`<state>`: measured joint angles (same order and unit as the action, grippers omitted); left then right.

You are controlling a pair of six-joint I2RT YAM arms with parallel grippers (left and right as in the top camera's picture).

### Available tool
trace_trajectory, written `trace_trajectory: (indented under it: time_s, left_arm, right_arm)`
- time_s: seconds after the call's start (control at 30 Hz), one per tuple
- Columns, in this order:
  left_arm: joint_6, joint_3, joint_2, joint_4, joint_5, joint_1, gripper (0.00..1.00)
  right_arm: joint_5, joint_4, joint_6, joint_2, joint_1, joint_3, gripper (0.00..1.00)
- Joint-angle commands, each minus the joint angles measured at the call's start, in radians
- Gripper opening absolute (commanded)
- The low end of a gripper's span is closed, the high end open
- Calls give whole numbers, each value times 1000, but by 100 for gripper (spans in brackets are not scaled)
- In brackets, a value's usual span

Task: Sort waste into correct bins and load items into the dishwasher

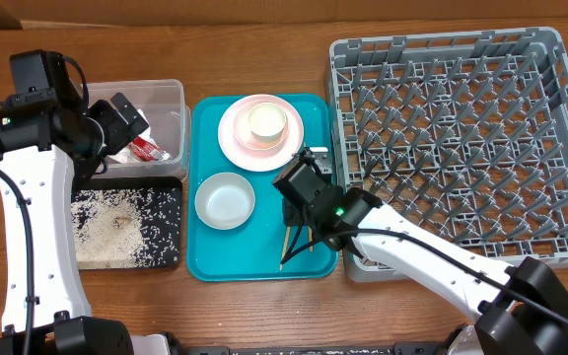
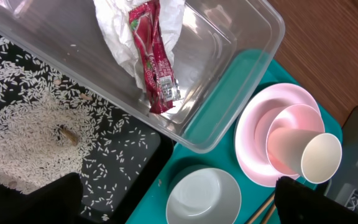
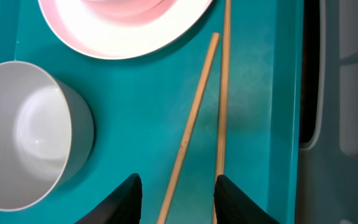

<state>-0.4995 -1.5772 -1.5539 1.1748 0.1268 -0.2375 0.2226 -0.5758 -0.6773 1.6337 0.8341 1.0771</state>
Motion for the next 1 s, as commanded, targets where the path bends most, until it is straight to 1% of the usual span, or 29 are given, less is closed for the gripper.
trace_trajectory:
  time_s: [0.0, 0.37, 0.4, 0.5, 0.57, 0.67, 0.97]
  left_arm:
    - [-10, -14, 17, -1, 3, -2, 100]
    - [-10, -14, 17, -1, 3, -2, 100]
    - [-10, -14, 17, -1, 3, -2, 100]
    - [-10, -14, 17, -1, 3, -2, 100]
    - [-10, -14, 17, -1, 3, -2, 100]
    - [-10, -14, 17, -1, 3, -2, 100]
    - [-10, -14, 17, -1, 3, -2, 100]
  right_arm:
    - [28, 21, -27, 11, 19, 26, 34]
    - [104, 60, -60, 77, 58, 26, 33]
    - [108, 61, -60, 81, 58, 26, 32]
    - [112, 68, -60, 94, 58, 26, 25]
    - [113, 70, -61, 103, 58, 26, 23]
    - [114, 81, -101, 120, 60, 26, 23]
    - [117, 97, -121, 164, 60, 26, 24]
